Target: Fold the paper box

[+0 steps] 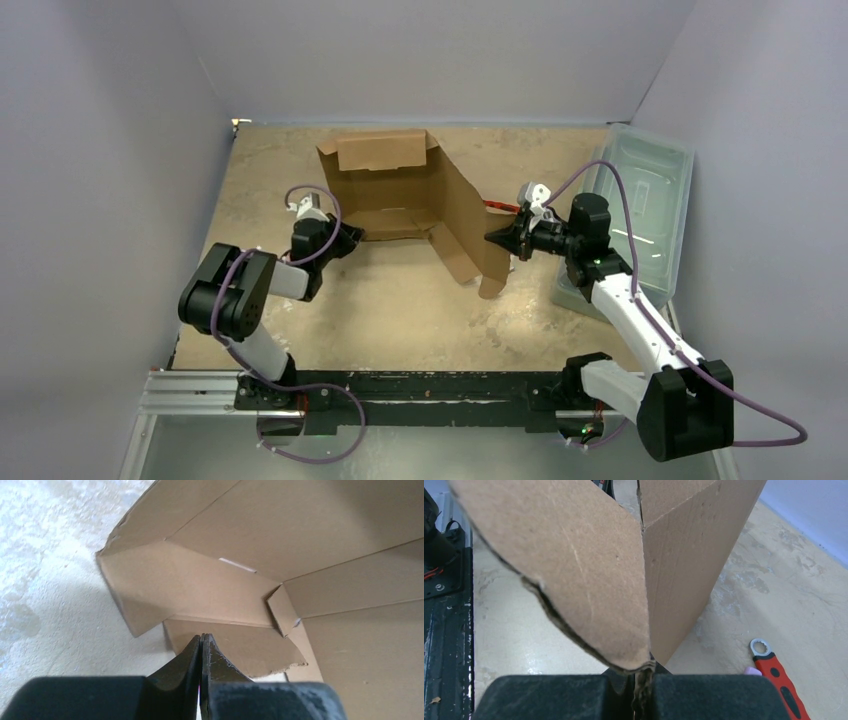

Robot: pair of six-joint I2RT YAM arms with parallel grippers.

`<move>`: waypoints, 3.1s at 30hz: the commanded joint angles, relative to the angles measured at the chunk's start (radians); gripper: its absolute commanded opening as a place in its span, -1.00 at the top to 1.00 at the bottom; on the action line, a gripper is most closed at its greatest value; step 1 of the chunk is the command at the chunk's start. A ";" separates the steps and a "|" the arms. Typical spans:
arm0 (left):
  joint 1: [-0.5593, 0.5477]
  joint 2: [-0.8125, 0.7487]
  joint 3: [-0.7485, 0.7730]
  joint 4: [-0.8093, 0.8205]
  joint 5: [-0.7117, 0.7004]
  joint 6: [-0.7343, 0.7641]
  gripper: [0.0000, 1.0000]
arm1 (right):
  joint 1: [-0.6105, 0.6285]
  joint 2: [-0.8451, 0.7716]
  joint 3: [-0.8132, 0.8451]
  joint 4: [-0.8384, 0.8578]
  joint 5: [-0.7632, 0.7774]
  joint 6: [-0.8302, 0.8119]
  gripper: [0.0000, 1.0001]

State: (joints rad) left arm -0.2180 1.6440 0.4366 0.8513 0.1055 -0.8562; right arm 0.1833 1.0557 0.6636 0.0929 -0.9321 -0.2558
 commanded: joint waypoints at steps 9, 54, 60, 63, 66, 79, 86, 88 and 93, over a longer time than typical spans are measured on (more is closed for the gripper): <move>0.000 0.141 0.000 -0.048 0.044 0.015 1.00 | 0.004 -0.008 0.047 -0.002 0.011 -0.018 1.00; 0.189 -0.025 0.130 0.135 0.241 0.529 -0.13 | 0.003 -0.002 0.058 -0.030 0.009 -0.055 1.00; 0.196 0.054 0.161 0.190 0.303 0.491 0.26 | 0.003 0.003 0.058 -0.030 0.008 -0.056 1.00; 0.199 0.066 0.158 0.224 0.338 0.456 0.73 | 0.004 0.004 0.057 -0.030 0.009 -0.056 1.00; 0.199 0.032 0.145 0.240 0.340 0.418 0.97 | 0.003 0.007 0.058 -0.033 0.005 -0.056 1.00; 0.087 -0.169 0.053 0.079 0.256 0.361 1.00 | 0.021 0.023 0.068 -0.070 -0.028 -0.095 1.00; 0.037 -0.140 -0.062 0.203 0.206 0.284 1.00 | 0.020 0.026 0.068 -0.060 -0.027 -0.077 1.00; 0.020 -0.141 -0.068 0.204 0.192 0.277 1.00 | 0.021 0.029 0.065 -0.058 -0.029 -0.073 1.00; 0.008 -0.171 -0.060 0.156 0.175 0.265 0.80 | 0.020 0.040 0.065 -0.052 -0.031 -0.063 1.00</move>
State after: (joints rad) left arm -0.1944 1.4994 0.3782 0.9993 0.2810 -0.5392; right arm 0.1982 1.0809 0.6979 0.0486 -0.9386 -0.3332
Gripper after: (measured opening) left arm 0.052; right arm 0.008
